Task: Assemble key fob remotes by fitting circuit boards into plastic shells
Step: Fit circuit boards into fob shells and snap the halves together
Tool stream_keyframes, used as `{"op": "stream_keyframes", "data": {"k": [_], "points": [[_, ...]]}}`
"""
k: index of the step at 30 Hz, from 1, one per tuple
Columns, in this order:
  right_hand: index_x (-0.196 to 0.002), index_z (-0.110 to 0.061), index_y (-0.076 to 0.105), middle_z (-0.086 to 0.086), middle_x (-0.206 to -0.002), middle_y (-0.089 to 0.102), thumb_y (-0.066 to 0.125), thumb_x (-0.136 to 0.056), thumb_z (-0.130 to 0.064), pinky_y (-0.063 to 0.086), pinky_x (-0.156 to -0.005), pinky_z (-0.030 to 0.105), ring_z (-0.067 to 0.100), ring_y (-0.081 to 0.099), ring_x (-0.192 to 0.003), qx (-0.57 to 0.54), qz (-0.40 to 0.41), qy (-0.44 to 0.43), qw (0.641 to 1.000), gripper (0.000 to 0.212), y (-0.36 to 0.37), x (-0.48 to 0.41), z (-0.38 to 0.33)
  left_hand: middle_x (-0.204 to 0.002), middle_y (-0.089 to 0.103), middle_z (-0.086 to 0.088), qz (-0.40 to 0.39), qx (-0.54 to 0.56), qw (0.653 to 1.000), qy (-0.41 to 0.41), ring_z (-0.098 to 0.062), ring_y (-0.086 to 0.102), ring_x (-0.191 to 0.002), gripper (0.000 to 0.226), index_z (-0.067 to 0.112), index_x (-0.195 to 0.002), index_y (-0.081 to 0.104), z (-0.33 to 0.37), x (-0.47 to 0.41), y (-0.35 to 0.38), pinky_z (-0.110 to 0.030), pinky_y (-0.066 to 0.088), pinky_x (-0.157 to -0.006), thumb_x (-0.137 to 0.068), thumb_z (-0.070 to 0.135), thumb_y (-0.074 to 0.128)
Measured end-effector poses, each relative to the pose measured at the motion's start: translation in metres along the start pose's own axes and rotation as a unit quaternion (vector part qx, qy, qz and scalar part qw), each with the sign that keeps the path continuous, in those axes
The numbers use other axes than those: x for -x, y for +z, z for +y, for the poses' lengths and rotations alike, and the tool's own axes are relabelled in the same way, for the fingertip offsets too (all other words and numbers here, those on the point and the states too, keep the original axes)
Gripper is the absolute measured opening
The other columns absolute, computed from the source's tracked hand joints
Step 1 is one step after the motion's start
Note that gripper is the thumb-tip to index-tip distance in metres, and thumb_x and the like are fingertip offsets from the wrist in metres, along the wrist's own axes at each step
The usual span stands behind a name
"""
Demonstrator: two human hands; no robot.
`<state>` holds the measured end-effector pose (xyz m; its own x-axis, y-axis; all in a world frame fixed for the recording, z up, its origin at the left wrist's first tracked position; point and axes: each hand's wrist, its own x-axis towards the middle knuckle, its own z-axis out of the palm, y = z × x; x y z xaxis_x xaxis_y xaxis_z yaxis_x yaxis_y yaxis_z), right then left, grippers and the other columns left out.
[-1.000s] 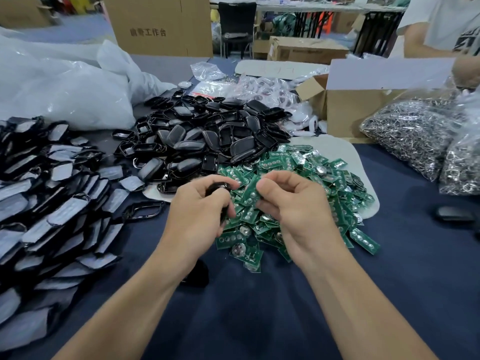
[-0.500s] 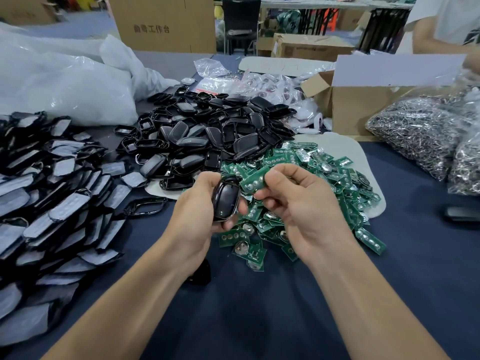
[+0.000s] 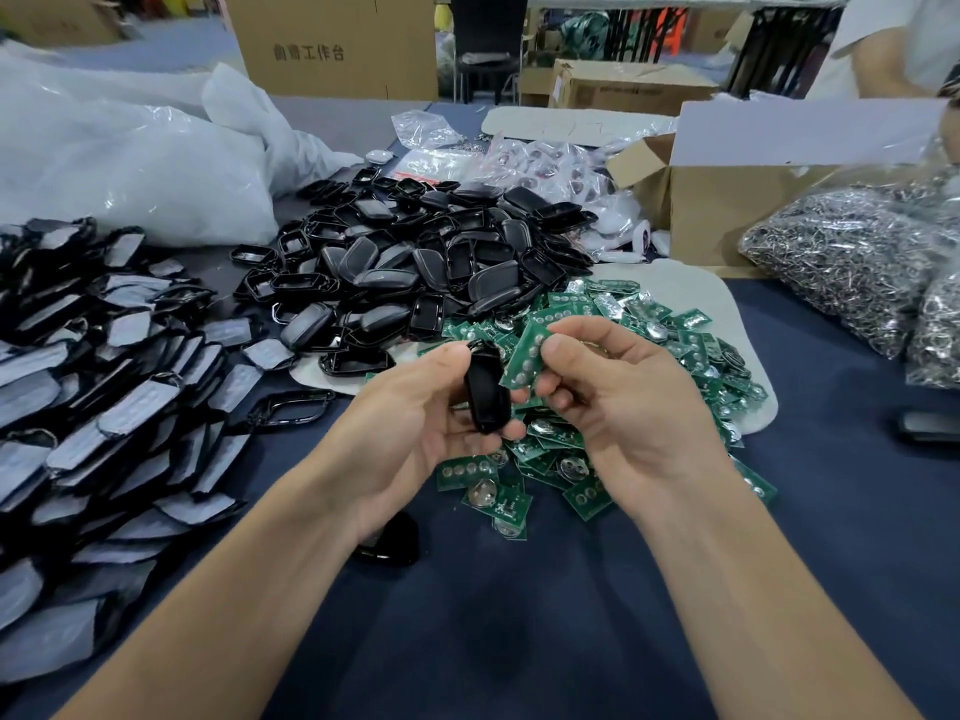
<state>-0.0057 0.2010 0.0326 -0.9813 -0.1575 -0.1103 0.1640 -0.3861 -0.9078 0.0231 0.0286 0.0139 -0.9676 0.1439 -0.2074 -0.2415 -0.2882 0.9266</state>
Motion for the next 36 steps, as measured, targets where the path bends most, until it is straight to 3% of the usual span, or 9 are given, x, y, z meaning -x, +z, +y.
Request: {"op": "stream_keyframes", "data": {"k": [5,8,14,21,26,29,33,36], "points": [[-0.071,-0.016,0.077,0.001,-0.062,0.062,0.077,-0.073,-0.006,0.040,-0.046,0.016,0.012,0.054,-0.053,-0.004,-0.030,0.017,0.999,0.010,-0.003,-0.001,-0.003,-0.130,0.070,-0.018,-0.090,0.034,0.995,-0.018,-0.030,0.074,-0.100,0.043,0.012,-0.137,0.062,0.002,0.001,-0.002,-0.034,0.062,-0.078,-0.104,0.034,0.047],[-0.068,-0.017,0.078,0.001,-0.058,0.059,0.074,-0.083,0.003,0.040,-0.045,0.014,0.010,0.048,-0.049,0.061,-0.032,-0.004,0.998,0.026,-0.002,0.000,-0.004,-0.125,0.073,-0.017,-0.054,0.044,0.997,-0.022,-0.030,0.075,-0.101,0.041,0.013,-0.127,0.071,0.000,-0.001,0.001,-0.033,0.062,-0.075,-0.098,0.035,0.054],[-0.071,-0.014,0.076,0.001,-0.054,0.062,0.076,-0.084,0.006,0.038,-0.041,0.016,0.010,0.049,-0.041,0.157,-0.018,-0.059,0.986,0.023,0.000,0.001,-0.001,-0.113,0.077,-0.019,0.020,0.021,0.999,-0.020,-0.029,0.077,-0.093,0.039,0.011,-0.109,0.079,-0.001,-0.003,0.002,-0.028,0.062,-0.067,-0.088,0.039,0.063],[-0.070,-0.015,0.075,0.003,-0.056,0.063,0.077,-0.083,0.005,0.037,-0.040,0.017,0.012,0.049,-0.040,0.160,0.025,-0.077,0.984,0.024,0.000,-0.001,0.002,-0.106,0.079,-0.016,0.032,0.008,0.999,-0.023,-0.024,0.079,-0.091,0.033,0.021,-0.097,0.084,0.001,-0.002,0.006,-0.024,0.061,-0.061,-0.084,0.044,0.064],[-0.069,-0.016,0.075,0.005,-0.058,0.062,0.075,-0.085,0.005,0.037,-0.040,0.017,0.011,0.048,-0.040,0.134,0.029,-0.060,0.989,0.026,-0.001,-0.002,0.002,-0.106,0.079,-0.015,0.052,0.022,0.998,-0.022,-0.024,0.079,-0.092,0.032,0.009,-0.096,0.083,0.001,-0.003,0.006,-0.023,0.061,-0.062,-0.088,0.034,0.064],[-0.070,-0.015,0.075,0.008,-0.059,0.064,0.076,-0.084,0.005,0.037,-0.040,0.018,0.013,0.049,-0.040,0.149,0.030,-0.066,0.986,0.025,-0.001,-0.002,0.004,-0.106,0.079,-0.015,0.058,0.021,0.998,-0.031,-0.023,0.079,-0.094,0.026,0.005,-0.108,0.076,0.001,-0.002,0.007,-0.024,0.061,-0.064,-0.103,0.020,0.055],[-0.069,-0.016,0.076,0.003,-0.057,0.065,0.078,-0.082,0.003,0.039,-0.041,0.019,0.012,0.049,-0.040,0.185,0.042,-0.091,0.978,0.022,-0.002,-0.004,0.007,-0.108,0.079,-0.015,0.053,0.014,0.998,-0.033,-0.025,0.078,-0.098,0.027,0.002,-0.114,0.073,0.000,-0.003,0.007,-0.025,0.061,-0.068,-0.107,0.013,0.050],[-0.071,-0.017,0.077,0.000,-0.058,0.068,0.080,-0.080,-0.002,0.041,-0.042,0.022,0.012,0.051,-0.039,0.221,0.044,-0.110,0.968,0.018,-0.003,-0.005,0.009,-0.109,0.079,-0.014,0.043,0.012,0.999,-0.029,-0.024,0.078,-0.099,0.032,0.006,-0.104,0.081,-0.002,-0.003,0.007,-0.026,0.062,-0.072,-0.106,0.010,0.049]]}}
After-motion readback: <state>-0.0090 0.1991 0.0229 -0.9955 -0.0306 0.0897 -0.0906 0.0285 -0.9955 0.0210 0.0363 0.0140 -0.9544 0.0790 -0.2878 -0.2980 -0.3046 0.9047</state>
